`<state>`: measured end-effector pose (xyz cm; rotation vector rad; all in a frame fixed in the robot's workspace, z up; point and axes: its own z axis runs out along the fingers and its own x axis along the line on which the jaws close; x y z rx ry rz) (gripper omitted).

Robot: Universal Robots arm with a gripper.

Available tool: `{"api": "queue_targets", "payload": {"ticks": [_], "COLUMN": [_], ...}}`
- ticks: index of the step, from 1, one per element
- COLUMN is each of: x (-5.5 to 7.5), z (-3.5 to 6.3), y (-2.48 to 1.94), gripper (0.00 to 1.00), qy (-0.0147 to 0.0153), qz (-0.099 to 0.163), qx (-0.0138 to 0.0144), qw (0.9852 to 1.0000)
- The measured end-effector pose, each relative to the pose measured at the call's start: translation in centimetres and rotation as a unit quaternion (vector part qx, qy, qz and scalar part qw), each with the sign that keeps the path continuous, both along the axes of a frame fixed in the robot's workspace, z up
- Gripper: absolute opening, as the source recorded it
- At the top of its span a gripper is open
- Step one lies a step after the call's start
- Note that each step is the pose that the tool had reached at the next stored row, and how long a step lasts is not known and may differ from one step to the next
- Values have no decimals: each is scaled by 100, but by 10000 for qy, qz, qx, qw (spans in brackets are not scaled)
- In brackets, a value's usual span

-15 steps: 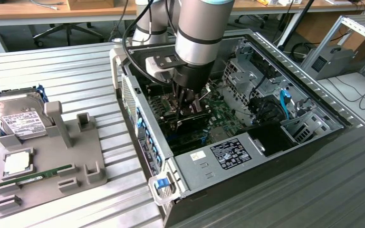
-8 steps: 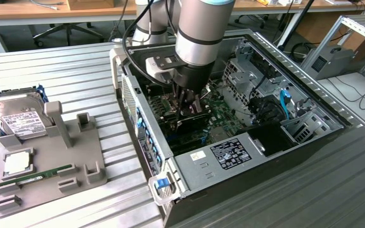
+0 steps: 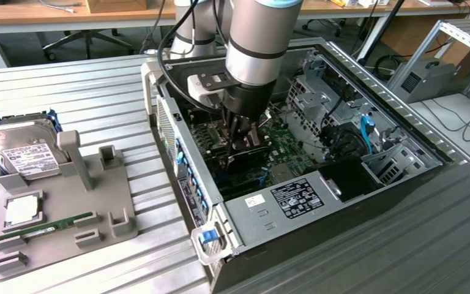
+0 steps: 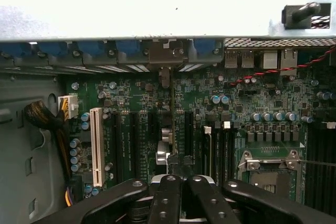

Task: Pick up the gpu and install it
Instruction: 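Press down on the gpu until it lock into place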

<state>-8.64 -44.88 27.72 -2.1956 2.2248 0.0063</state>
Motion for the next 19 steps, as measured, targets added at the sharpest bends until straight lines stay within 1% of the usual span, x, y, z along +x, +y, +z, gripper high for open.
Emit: {"api": "queue_targets", "payload": {"ticks": [19], "x": [-16], "z": [-12], "y": [0], "gripper": [11], "qy": [-1], "qz": [-1], "qx": [1], "qw": [10000]}}
